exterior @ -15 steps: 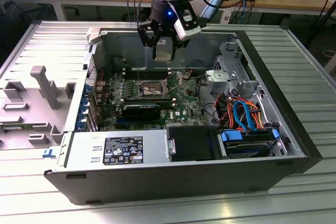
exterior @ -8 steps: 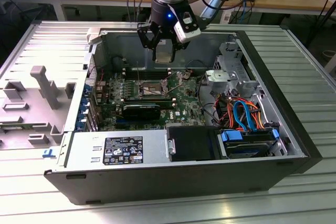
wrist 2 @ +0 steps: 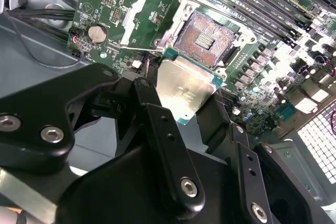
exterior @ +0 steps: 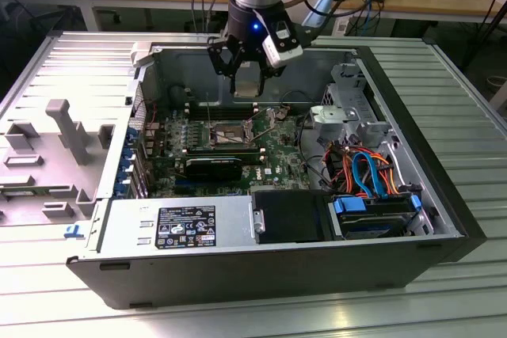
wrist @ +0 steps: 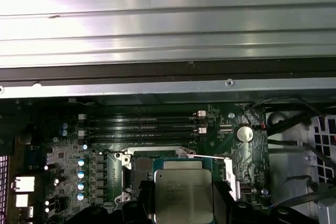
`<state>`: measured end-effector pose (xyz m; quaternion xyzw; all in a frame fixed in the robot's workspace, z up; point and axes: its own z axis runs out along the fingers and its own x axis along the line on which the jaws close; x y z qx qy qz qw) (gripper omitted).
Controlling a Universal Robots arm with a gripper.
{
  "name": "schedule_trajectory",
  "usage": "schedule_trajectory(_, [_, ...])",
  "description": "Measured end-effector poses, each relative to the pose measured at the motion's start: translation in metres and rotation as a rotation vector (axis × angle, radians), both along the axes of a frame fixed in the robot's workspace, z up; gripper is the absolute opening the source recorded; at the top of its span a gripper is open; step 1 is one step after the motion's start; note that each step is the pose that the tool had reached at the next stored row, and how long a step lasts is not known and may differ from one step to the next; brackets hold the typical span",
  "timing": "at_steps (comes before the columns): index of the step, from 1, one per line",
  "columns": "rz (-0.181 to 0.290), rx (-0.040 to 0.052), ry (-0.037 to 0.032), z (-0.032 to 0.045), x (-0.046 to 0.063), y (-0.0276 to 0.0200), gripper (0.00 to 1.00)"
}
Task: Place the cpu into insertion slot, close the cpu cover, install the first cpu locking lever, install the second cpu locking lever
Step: 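Place the cpu into insertion slot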
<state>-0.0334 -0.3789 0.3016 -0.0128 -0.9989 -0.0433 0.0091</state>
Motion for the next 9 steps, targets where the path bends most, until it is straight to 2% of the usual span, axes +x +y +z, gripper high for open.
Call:
schedule_trajectory(2, [0.000, 0.0000, 0.0000, -0.0009, 0.000, -0.0005, 0.54])
schedule_trajectory(6, [0.000, 0.0000, 0.0000, -0.0090, 0.000, -0.0049, 0.54])
schedule_trajectory(9, [0.000, 0.0000, 0.0000, -0.0105, 0.000, -0.0057, 0.54])
